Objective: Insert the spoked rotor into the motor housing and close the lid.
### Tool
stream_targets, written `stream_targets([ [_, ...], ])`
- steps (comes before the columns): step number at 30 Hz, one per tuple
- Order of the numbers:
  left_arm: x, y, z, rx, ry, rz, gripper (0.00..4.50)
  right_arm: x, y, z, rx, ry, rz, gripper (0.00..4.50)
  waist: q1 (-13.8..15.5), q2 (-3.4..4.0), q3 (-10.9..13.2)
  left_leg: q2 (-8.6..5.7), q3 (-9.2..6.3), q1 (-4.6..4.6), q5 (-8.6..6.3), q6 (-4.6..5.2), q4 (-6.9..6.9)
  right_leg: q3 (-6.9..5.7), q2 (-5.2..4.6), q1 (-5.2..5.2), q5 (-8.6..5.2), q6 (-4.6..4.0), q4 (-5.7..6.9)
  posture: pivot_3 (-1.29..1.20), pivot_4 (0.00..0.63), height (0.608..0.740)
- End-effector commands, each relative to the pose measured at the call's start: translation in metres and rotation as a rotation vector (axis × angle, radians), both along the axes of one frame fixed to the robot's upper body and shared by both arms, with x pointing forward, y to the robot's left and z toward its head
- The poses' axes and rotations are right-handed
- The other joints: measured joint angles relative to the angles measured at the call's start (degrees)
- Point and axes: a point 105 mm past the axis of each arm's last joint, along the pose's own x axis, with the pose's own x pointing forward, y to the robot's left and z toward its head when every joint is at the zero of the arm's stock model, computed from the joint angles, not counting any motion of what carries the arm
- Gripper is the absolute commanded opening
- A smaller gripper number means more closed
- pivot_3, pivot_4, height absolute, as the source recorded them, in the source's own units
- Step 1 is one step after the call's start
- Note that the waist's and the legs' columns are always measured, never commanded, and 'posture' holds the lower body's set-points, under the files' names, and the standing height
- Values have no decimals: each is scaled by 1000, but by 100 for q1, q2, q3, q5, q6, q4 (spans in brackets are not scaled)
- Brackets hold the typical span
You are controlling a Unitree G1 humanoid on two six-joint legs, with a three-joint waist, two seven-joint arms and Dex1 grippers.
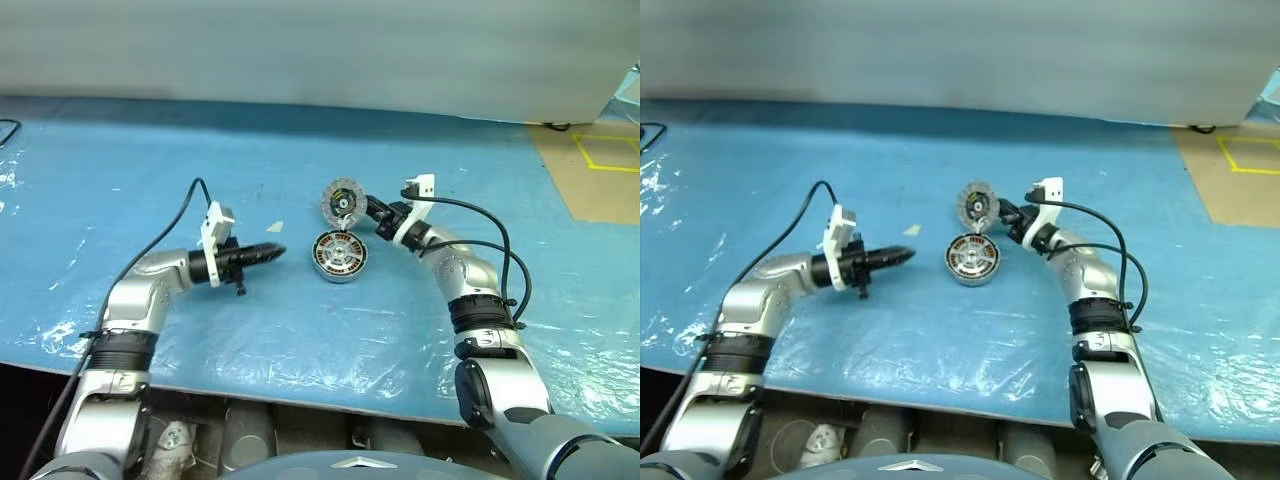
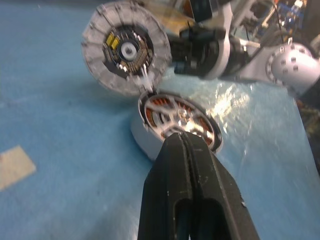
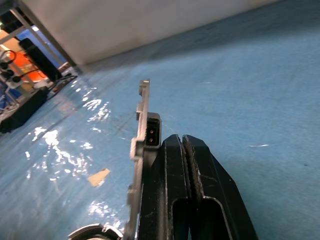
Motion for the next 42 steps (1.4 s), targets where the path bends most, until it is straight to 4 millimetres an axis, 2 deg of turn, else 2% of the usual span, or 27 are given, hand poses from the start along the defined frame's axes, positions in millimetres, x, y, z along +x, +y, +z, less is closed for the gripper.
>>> stream_targets([
  [1, -9, -5, 1, 55, -22, -67, 20, -14, 15, 8, -111, -95, 108, 0, 13, 0, 0, -1, 0, -1, 0, 0, 0, -1, 0, 0, 0, 0, -2, 0, 150, 740],
  [4, -7, -7, -1, 57, -23, -67, 20, -26, 32, 10, -150, -137, 184, 0, 17, 0, 0, -1, 0, -3, -3, -5, 0, -3, -1, 2, 0, 0, -3, 0, 150, 740],
  [6, -6, -9, -3, 56, -27, -62, 20, -25, 39, 13, -174, -169, 170, 0, -3, 1, 0, -1, 0, -1, -7, -12, -1, -2, -1, 1, 0, 1, -2, 0, 150, 740],
  [8, -5, -10, -3, 55, -30, -60, 20, -14, 35, 7, -281, -196, 93, 0, -38, 0, 0, -1, 0, 3, -7, -13, -1, 0, -1, 2, 0, 1, 0, 0, 150, 740],
  [11, -3, -11, -2, 49, -39, -54, 20, -7, 31, 9, -288, -215, 27, 0, -75, 0, 0, -6, 0, 3, -7, -15, -1, 2, -2, 3, 0, 1, 0, 0, 150, 740],
  [15, -1, -9, -4, 58, -52, -30, 20, -7, 26, 7, -291, -221, 17, 0, -116, 1, 0, -8, 0, 1, -7, -15, -2, 5, -2, 3, 1, 2, -4, 0, 150, 740],
  [18, 11, 1, -4, 80, -90, 58, 20, -12, 28, 12, -250, -224, 47, 0, -125, 0, 0, -8, -1, 2, -7, -15, -4, 5, -1, 3, 1, 3, -4, 0, 150, 740],
  [24, 38, 27, 1, 83, -148, 260, 20, -30, 35, 10, -300, -259, 146, 0, -124, 0, 0, -8, -3, 3, -7, -14, 1, 5, -1, 5, 2, 5, -1, 0, 150, 740],
  [28, 53, 44, 26, -64, -192, 390, 20, -44, 35, 21, -275, -286, 208, 0, -119, 0, 0, -8, -5, 1, -7, -14, 2, 4, -1, 5, 7, 12, -1, 0, 150, 740],
  [32, 65, 58, 26, -49, -218, 484, 20, -68, 31, 21, -282, -263, 315, 0, -98, 0, 0, -11, -6, 2, -7, -14, 2, 4, -2, 8, 2, 5, -2, 0, 150, 740],
  [37, 83, 56, 19, -30, -217, 544, 20, -94, 23, 4, -398, -226, 404, 0, -63, -2, 0, -12, -10, 3, -7, -14, 2, 3, -4, 13, 11, 19, -8, 0, 150, 740],
  [42, 106, 50, 20, -32, -224, 621, 20, -107, 18, 2, -426, -215, 419, 0, -58, -3, 1, -13, -12, 4, -7, -14, 9, 4, -4, 13, 13, 23, -4, 0, 150, 740],
])
